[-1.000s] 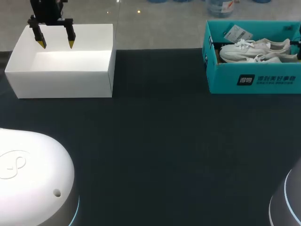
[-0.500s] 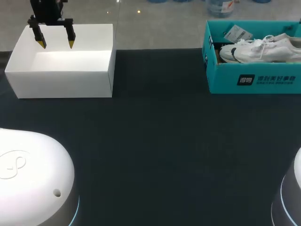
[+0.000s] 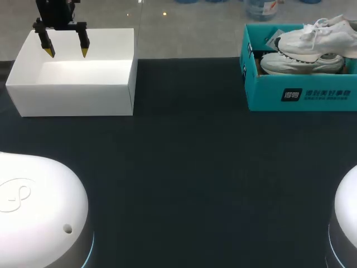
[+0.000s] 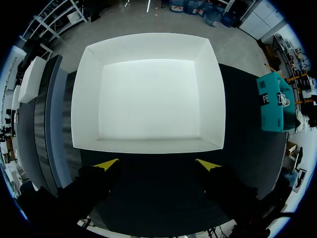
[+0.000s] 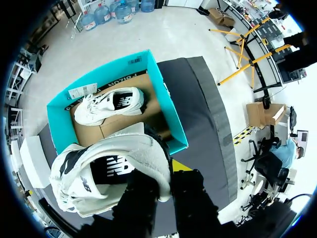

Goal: Take the shoe out of the shoebox, open the shoe tongue, remove and reinsert the insole, then place the shoe into the shoebox

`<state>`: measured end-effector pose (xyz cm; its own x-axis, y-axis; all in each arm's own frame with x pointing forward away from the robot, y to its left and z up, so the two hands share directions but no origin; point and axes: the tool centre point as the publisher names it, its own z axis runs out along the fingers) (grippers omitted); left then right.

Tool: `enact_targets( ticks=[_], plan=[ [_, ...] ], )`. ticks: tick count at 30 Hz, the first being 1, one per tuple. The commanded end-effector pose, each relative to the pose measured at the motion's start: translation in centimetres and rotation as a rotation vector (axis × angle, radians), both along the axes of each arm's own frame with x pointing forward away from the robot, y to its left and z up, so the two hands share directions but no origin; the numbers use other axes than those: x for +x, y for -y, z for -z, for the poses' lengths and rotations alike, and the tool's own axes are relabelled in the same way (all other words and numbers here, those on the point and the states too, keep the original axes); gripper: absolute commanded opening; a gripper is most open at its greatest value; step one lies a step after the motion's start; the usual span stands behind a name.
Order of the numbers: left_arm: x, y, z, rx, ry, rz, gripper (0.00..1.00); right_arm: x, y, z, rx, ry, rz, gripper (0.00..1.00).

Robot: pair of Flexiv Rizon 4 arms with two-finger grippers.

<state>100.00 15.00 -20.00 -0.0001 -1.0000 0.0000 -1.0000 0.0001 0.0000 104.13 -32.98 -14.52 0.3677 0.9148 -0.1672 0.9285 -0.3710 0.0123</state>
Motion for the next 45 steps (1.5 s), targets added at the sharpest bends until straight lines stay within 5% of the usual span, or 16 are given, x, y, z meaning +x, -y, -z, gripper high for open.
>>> enact_targets(
  ticks=[1, 20, 31, 45],
  plan=[
    [0.0, 0.0, 0.0, 0.000, 0.000, 0.000, 1.00, -0.9, -1.3, -2.9, 0.004, 0.038, -0.004, 0.00],
    [0.0, 0.0, 0.0, 0.000, 0.000, 0.000, 1.00, -1.1, -1.6, -3.3, 0.007, 0.063, -0.002, 0.00],
    [0.0, 0.0, 0.0, 0.000, 0.000, 0.000, 1.00, -5.5, -10.4, -4.9, -0.050, 0.119, -0.003, 0.00],
    [0.0, 0.0, 0.0, 0.000, 0.000, 0.000, 1.00, -12.1, -21.6, -4.0, -0.052, 0.118, 0.023, 0.00]
  ],
)
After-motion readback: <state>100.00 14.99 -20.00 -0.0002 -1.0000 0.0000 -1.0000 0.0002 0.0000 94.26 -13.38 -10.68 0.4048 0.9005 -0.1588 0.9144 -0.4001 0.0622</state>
